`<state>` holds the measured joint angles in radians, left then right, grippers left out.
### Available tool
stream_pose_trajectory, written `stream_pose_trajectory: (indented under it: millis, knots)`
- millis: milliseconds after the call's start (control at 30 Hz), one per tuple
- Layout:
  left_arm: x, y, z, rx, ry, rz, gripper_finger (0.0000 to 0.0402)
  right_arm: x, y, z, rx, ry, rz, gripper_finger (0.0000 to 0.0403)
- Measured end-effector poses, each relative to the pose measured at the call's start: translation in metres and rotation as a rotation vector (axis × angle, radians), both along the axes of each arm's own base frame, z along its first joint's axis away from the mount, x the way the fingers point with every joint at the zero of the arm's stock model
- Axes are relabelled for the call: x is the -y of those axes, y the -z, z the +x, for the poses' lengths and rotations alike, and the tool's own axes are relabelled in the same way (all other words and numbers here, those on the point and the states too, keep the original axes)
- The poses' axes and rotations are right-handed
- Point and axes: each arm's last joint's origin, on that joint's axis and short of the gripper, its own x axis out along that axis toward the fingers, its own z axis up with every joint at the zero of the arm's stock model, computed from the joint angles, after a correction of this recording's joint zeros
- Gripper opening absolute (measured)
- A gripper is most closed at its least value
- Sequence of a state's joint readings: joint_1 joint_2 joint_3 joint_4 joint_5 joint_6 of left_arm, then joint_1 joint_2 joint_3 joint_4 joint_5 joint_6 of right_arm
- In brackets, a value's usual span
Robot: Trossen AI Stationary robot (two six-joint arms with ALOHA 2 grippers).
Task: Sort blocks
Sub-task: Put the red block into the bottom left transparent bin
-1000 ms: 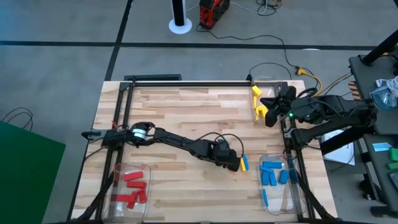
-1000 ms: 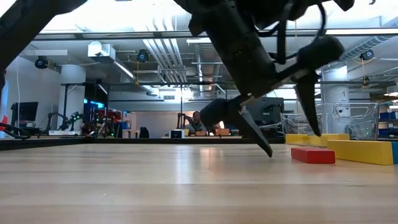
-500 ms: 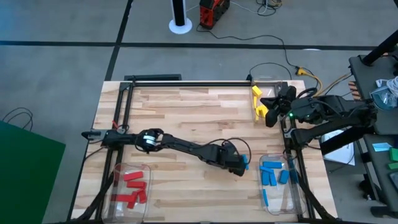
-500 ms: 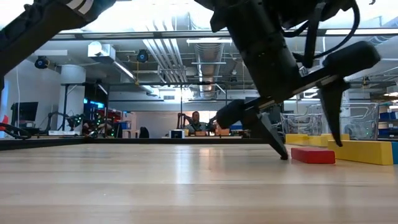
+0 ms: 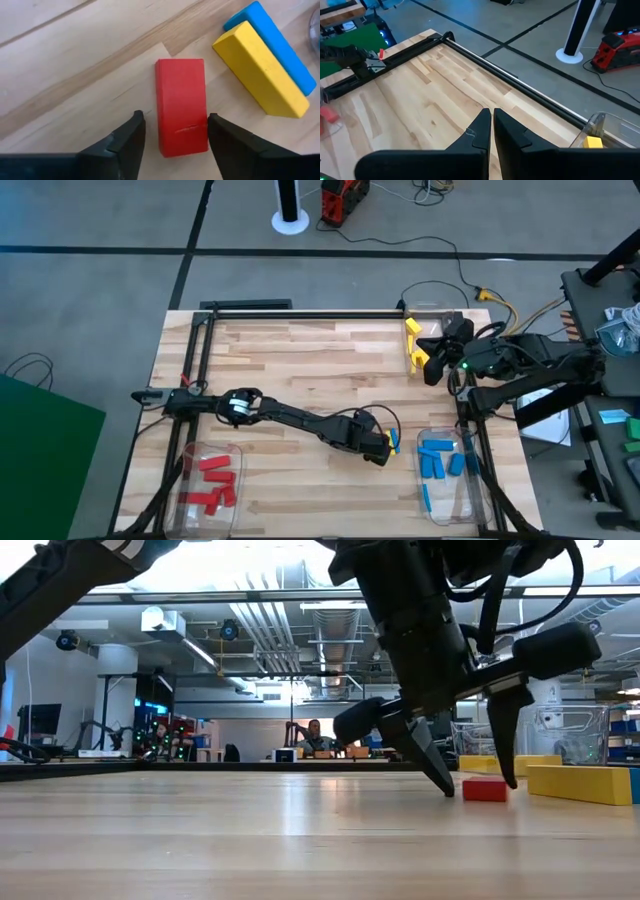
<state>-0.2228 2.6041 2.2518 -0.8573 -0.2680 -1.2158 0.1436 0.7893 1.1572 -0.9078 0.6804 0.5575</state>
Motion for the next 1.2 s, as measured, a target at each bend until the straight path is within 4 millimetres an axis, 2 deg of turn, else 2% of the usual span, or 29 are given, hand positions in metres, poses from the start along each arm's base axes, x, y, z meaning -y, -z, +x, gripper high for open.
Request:
stream_pose_trajectory:
  millis: [233,400,633,833,933,1200]
  knots:
    - [0.007,0.000,-0.003,-0.028,0.112,0.094,0.0148,0.000,0.001,0.002,-0.007,0.000,-0.001,0.0012]
    - [0.016,0.002,-0.007,-0.064,0.246,0.250,0.0119,0.000,0.001,0.003,-0.016,-0.004,-0.007,0.0012]
    - [0.022,-0.001,-0.009,-0.093,0.354,0.305,0.0114,0.000,0.002,0.003,-0.019,-0.006,-0.009,0.0012]
    - [0.024,-0.021,-0.014,-0.106,0.477,0.315,0.0114,0.000,0.002,0.003,-0.020,-0.004,-0.007,0.0012]
    - [0.024,-0.038,-0.017,-0.095,0.522,0.333,0.0114,0.000,0.002,0.003,-0.005,0.011,0.023,0.0012]
    - [0.015,-0.087,-0.024,-0.049,0.606,0.400,0.0114,-0.002,0.012,-0.005,-0.020,0.060,0.232,0.0012]
